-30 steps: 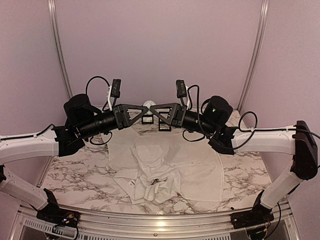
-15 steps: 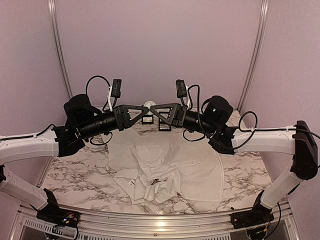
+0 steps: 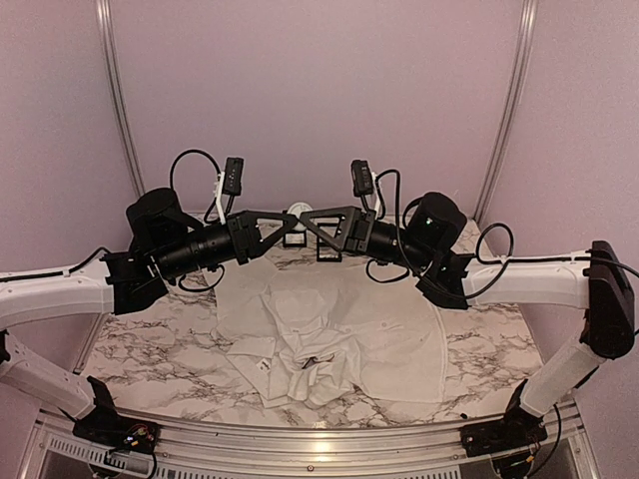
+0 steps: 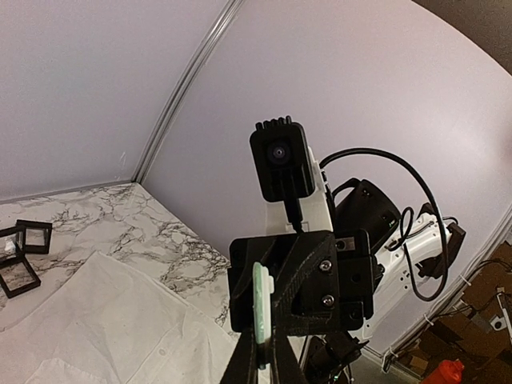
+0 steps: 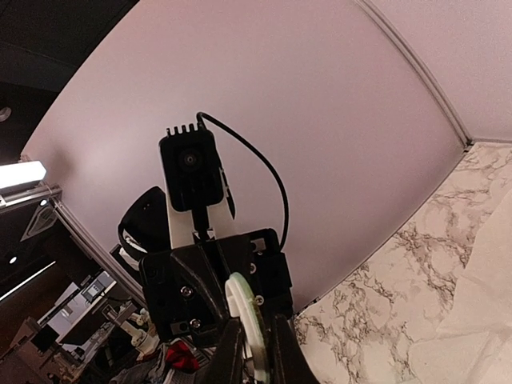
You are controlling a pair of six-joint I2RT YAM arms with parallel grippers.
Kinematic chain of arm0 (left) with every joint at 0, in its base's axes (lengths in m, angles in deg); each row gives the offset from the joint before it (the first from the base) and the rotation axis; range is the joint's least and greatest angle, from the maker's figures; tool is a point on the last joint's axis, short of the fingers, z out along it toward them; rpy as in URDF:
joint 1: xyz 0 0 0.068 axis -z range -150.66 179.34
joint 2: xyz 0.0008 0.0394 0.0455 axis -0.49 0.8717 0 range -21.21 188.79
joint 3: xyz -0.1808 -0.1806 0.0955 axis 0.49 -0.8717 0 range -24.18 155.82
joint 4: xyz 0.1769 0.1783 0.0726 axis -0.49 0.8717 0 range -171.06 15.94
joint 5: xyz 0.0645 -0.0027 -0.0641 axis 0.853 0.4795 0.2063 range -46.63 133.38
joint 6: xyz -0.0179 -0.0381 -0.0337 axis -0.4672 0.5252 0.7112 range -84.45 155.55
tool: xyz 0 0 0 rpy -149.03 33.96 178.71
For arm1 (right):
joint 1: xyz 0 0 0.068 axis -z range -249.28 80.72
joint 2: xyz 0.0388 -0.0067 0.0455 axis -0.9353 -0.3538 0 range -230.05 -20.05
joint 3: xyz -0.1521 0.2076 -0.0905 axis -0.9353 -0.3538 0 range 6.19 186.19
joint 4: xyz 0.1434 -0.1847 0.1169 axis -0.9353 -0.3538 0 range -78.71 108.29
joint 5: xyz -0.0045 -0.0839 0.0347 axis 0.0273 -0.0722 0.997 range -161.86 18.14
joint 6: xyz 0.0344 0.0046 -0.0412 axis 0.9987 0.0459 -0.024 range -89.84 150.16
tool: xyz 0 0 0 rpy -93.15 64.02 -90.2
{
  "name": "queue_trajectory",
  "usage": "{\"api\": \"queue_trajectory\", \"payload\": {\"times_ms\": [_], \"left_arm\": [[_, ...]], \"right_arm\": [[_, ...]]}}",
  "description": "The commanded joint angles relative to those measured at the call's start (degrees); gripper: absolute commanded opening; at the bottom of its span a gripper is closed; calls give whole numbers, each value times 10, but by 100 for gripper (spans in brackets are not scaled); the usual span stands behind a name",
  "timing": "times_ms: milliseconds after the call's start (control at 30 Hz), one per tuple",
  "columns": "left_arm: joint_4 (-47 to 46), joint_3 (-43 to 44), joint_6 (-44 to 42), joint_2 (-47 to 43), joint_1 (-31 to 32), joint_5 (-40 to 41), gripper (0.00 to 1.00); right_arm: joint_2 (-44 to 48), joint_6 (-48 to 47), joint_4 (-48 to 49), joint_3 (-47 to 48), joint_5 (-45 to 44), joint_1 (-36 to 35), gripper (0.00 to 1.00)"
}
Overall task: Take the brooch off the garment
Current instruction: Close the brooch at the center of the board.
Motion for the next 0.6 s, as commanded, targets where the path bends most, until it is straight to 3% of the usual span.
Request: {"api": "queue_trajectory", "payload": {"times_ms": [0,567], "left_arm": [[17,7,-8,-11,15,-7,0],[-62,-44,65,-23,25,41,0]], "right_arm": [[2,11,13,-7,-24,2,11],[4,-3,25,-11,-48,0,11]]}}
